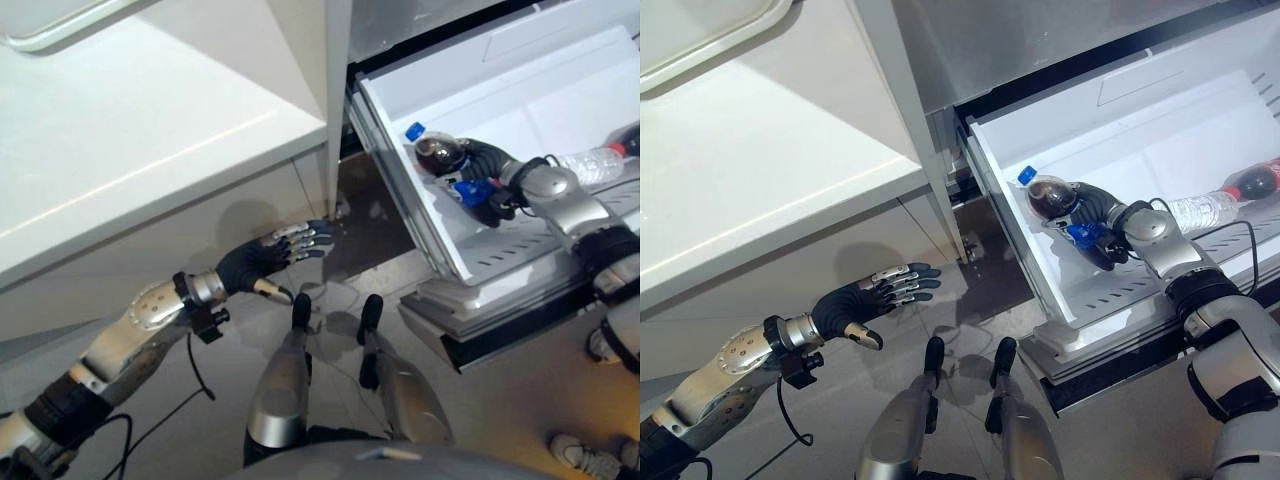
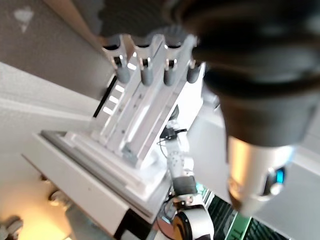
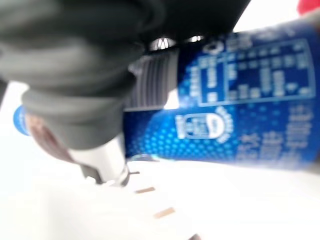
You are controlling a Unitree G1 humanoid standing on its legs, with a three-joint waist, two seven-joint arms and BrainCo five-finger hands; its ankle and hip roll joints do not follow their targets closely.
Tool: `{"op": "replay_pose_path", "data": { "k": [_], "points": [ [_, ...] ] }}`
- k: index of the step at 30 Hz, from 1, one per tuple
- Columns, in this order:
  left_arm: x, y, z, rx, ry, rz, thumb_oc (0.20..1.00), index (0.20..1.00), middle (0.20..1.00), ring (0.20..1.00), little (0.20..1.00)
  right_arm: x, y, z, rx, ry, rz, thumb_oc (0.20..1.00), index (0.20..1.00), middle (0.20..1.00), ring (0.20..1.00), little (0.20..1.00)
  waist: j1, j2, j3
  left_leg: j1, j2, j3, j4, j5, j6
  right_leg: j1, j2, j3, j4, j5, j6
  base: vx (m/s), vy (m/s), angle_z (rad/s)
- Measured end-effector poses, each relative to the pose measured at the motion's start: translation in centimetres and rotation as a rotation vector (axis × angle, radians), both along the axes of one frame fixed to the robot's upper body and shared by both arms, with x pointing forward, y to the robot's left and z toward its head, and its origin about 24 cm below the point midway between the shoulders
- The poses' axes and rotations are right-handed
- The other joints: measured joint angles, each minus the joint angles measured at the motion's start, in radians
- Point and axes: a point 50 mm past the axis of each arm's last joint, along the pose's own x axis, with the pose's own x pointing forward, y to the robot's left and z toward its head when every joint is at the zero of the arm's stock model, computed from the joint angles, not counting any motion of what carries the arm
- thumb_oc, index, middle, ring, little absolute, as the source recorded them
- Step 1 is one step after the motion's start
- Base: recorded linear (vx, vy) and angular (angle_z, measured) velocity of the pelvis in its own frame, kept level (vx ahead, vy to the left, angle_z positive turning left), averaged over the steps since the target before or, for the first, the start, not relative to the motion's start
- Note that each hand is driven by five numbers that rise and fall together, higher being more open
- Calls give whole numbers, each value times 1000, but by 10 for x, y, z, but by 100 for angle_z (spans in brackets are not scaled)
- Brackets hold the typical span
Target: Take the drinks into the refrigerator
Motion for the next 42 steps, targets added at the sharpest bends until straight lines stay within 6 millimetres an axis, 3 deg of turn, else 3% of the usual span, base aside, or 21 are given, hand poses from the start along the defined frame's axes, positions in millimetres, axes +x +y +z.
{"op": "replay_pose_path", "data": {
  "k": [9,18,19,20,35,42],
  "points": [
    [0,1,-2,44,-34,43,1000,1000,1000,1000,1000,16,0,12,-121,-18,-82,200,200,200,200,200,-10,-9,16,-31,-1,1,4,16,-2,-36,-4,-1,23,-5,8,-23,-6,1],
    [-2,4,-7,37,-16,87,1000,1000,1000,1000,1000,24,10,18,-116,-40,-84,200,200,200,200,200,-16,-26,20,-48,5,-1,4,22,-8,-53,1,-6,23,-5,7,-2,-2,0],
    [-1,4,-6,37,-17,88,1000,1000,1000,1000,1000,24,10,18,-117,-43,-83,231,231,231,231,231,-18,-27,20,-50,6,-2,4,22,-9,-54,2,-7,23,-5,7,0,0,0],
    [-1,4,-6,37,-17,88,1000,1000,1000,1000,1000,24,11,19,-121,-45,-81,1000,1000,1000,1000,1000,-20,-29,19,-52,7,-3,4,23,-10,-55,3,-9,23,-5,7,-24,-25,5],
    [3,8,2,32,-55,111,1000,1000,1000,1000,1000,25,19,21,-121,-56,-56,1000,1000,1000,1000,1000,-22,-29,19,-34,10,-6,4,25,-12,-37,6,-15,23,-3,4,-2,-2,1],
    [4,9,6,37,-70,103,1000,1000,1000,1000,1000,23,39,25,-118,-85,41,1000,1000,1000,1000,1000,-11,-29,20,33,8,-8,2,24,-12,31,3,-17,22,-4,4,9,5,2]
  ]
}}
